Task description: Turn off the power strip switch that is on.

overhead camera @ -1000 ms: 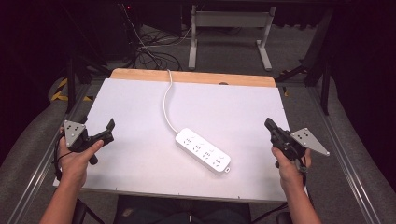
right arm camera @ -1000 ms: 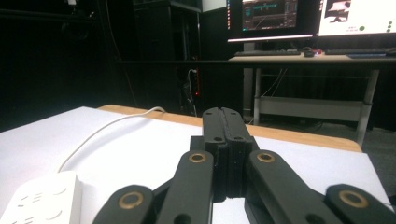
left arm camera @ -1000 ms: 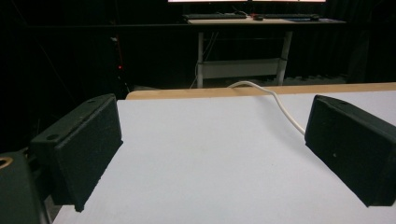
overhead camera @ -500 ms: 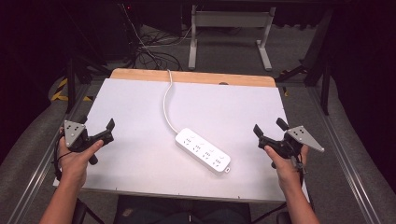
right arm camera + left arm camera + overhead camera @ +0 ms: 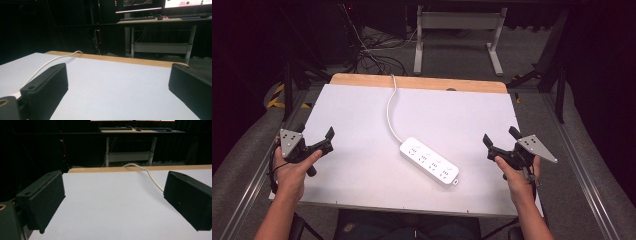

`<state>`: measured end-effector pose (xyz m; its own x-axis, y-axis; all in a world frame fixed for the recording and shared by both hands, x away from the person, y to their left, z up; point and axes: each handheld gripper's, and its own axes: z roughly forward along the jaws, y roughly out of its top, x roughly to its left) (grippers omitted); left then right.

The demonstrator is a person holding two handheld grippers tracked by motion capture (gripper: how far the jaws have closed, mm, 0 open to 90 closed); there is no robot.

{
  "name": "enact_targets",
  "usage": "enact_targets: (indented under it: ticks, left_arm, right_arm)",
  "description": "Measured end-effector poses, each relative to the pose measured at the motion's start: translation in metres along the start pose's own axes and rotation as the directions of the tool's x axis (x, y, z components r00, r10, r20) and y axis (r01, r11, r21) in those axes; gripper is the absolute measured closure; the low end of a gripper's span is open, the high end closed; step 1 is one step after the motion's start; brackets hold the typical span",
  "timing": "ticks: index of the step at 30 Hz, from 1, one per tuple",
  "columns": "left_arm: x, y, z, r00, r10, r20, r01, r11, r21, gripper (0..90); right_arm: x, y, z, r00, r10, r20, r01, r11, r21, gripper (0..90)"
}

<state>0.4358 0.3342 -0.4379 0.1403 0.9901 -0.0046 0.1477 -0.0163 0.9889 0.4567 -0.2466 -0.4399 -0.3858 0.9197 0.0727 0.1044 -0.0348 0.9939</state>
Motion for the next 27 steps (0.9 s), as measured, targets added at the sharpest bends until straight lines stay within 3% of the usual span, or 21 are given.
enact_targets:
  ticks: [22, 27]
  left_arm:
    - [-0.0026, 0.0004, 0.0024, 0.9999, 0.004, 0.013, -0.004, 1.0000, -0.001, 4.3]
    - [-0.0008, 0.0012, -0.0057, 0.9999, 0.003, 0.012, -0.002, 0.9999, -0.016, 4.4]
  right_arm:
    - [-0.0007, -0.0006, -0.0027, 0.9999, -0.010, 0.011, 0.010, 0.9999, 0.006, 4.2]
    - [-0.0017, -0.0026, -0.0015, 0.9998, -0.011, 0.017, 0.010, 0.9994, 0.033, 3.9]
